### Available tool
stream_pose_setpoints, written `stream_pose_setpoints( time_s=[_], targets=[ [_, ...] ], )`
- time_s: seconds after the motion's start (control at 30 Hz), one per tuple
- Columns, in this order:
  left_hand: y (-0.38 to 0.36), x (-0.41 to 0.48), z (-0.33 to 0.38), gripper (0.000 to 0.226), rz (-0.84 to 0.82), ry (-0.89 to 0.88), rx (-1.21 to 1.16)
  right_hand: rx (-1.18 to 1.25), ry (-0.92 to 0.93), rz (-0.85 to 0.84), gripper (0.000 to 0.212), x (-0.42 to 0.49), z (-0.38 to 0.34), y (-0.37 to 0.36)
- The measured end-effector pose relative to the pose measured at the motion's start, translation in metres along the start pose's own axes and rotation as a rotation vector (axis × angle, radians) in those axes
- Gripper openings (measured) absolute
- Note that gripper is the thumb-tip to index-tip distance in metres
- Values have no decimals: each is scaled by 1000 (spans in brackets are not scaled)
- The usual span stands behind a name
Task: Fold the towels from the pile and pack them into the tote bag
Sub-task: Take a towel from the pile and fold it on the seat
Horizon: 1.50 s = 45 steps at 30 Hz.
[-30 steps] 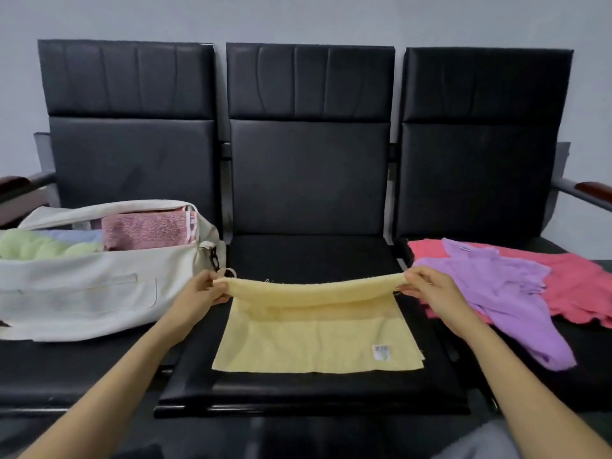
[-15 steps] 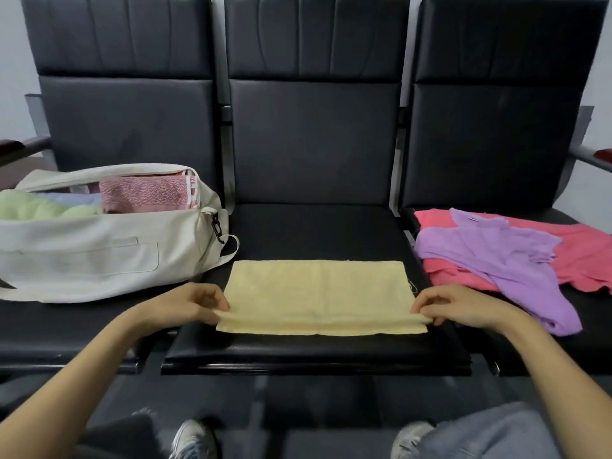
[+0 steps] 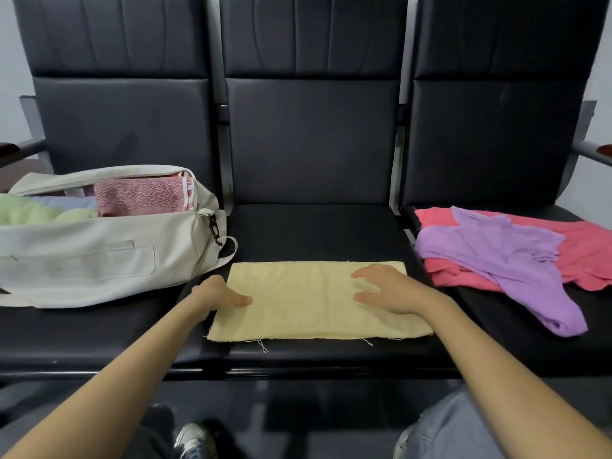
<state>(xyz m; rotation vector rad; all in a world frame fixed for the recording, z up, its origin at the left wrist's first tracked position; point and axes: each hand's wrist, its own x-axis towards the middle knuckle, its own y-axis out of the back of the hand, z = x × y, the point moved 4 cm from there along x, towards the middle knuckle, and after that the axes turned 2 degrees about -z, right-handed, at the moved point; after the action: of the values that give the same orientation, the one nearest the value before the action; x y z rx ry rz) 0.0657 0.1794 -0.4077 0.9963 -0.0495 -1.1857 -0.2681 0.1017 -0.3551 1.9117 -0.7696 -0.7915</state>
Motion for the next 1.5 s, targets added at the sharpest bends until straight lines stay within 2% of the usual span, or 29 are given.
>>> stream_pose_setpoints(
  time_s=[0.07, 0.17, 0.2, 0.27, 0.3, 0.37, 0.4, 0.5, 0.57, 0.67, 0.73, 0.8, 0.87, 0.97, 1.1, 1.2, 1.27, 1.37, 1.43, 1.47, 1.5],
  targets=[
    [-6, 5, 6, 73, 20, 3, 7, 10, 58, -107, 66, 7, -16, -11],
    [-14, 1, 17, 84, 21, -34, -8, -66, 104, -224, 80, 17, -29, -26],
    [-13, -3, 22, 81, 24, -75, -36, -116, 110, -258, 82, 21, -31, -32],
    [-5, -8, 29, 52, -18, -179, -211, -191, 114, -307, 82, 27, -32, -46],
    [0, -13, 31, 42, -60, -224, -337, -200, 116, -311, 81, 30, -34, -52],
    [14, -25, 35, 50, -114, -268, -520, -188, 126, -283, 78, 36, -38, -61],
    [22, -31, 37, 52, -109, -279, -570, -182, 138, -260, 77, 39, -43, -64],
    [36, -44, 49, 33, -83, -341, -674, -202, 183, -199, 75, 47, -62, -72],
    [33, -53, 67, 29, -113, -401, -707, -200, 191, -182, 75, 52, -74, -74],
    [16, -61, 92, 37, -164, -453, -682, -71, 212, -178, 72, 57, -81, -65],
    [2, -64, 107, 37, -194, -465, -668, 141, 219, -97, 48, 55, -76, -43],
    [-12, -66, 120, 36, -211, -470, -648, 354, 72, 42, 33, 50, -55, -17],
    [-28, -65, 133, 36, -246, -470, -597, 524, -129, 136, 27, 42, -23, 2],
    [-57, -61, 149, 36, -286, -445, -512, 737, -360, 88, 26, 29, 16, 7],
    [-94, -64, 163, 38, -330, -427, -420, 874, -421, 59, 35, 20, 31, 4],
    [-112, -71, 165, 44, -456, -418, -420, 875, -465, 118, 44, 23, 33, 2],
    [-110, -69, 163, 41, -457, -402, -461, 749, -473, 155, 46, 26, 35, 3],
    [-96, -62, 154, 37, -323, -433, -386, 517, -392, 147, 33, 27, 30, 2],
    [-86, -58, 145, 36, -236, -461, -287, 400, -326, 139, 33, 28, 24, 2],
    [-81, -57, 140, 34, -197, -469, -241, 398, -274, 153, 33, 29, 21, 3],
    [-76, -54, 135, 33, -155, -473, -195, 495, -217, 161, 34, 30, 16, 5]
  ],
)
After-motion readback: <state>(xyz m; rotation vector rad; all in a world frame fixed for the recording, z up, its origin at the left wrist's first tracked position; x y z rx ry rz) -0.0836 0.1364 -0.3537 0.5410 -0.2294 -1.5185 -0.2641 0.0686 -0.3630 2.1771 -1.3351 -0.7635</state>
